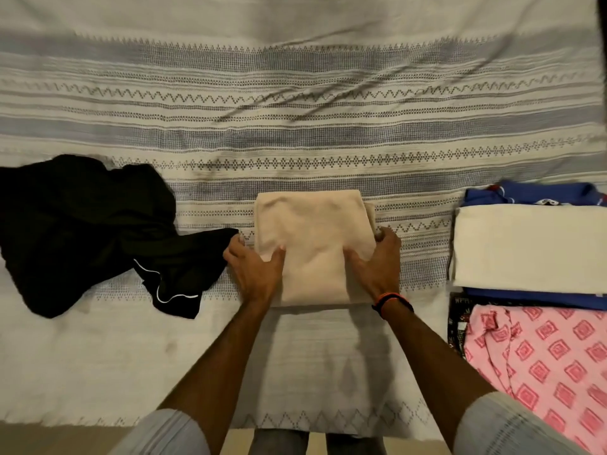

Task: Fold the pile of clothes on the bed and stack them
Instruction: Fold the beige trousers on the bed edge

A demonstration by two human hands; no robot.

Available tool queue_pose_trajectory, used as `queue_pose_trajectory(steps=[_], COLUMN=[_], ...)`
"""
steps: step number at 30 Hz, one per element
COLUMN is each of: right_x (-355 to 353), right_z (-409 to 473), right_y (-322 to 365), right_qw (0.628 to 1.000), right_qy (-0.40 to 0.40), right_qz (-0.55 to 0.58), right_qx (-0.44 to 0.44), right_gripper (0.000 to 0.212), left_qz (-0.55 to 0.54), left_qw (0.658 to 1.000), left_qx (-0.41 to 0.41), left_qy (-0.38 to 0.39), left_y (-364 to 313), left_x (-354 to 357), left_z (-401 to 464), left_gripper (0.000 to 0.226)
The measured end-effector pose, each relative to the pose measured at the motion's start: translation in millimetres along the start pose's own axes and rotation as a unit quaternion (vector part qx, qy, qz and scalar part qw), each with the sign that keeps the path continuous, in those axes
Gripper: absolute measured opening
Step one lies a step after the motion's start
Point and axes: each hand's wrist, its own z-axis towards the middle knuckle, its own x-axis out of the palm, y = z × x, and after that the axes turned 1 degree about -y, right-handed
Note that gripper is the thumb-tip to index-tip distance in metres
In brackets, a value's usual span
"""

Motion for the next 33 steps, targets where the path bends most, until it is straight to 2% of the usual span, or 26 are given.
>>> queue_pose_trajectory(steps=[3, 6, 9, 13, 21, 28, 33], right_x=[-1, -3, -4, -3, -29, -94, -151], right_z=[3, 5, 6, 3, -19, -64, -80], right_y=[2, 6, 10, 15, 32, 56, 50], right_qw=[0.998, 0.991, 0.986, 0.990, 0.985, 0.988, 0.990], right_qy=[0.013, 0.049, 0.095, 0.104, 0.118, 0.094, 0.075], right_qz=[0.028, 0.062, 0.069, 0.061, 0.104, 0.111, 0.105], right_qx=[0.057, 0.109, 0.120, 0.075, 0.068, 0.061, 0.054], right_gripper=[0.080, 0.080, 0.067, 0.057, 0.047, 0.047, 0.052], left_qz=[-0.039, -0.061, -0.095, -0.082, -0.163, -0.162, -0.142], left_qw=[0.997, 0.989, 0.978, 0.979, 0.963, 0.962, 0.960], left_qx=[-0.064, -0.098, -0.115, -0.067, -0.025, 0.008, 0.034], left_qy=[0.032, 0.089, 0.146, 0.173, 0.214, 0.221, 0.238], left_y=[-2, -5, -4, -7, -27, -61, -90], left_x=[-5, -8, -8, -10, -32, -69, -75], left_z=[6, 11, 15, 15, -9, -59, -107], left_gripper=[0.093, 0.079, 0.062, 0.064, 0.049, 0.038, 0.047])
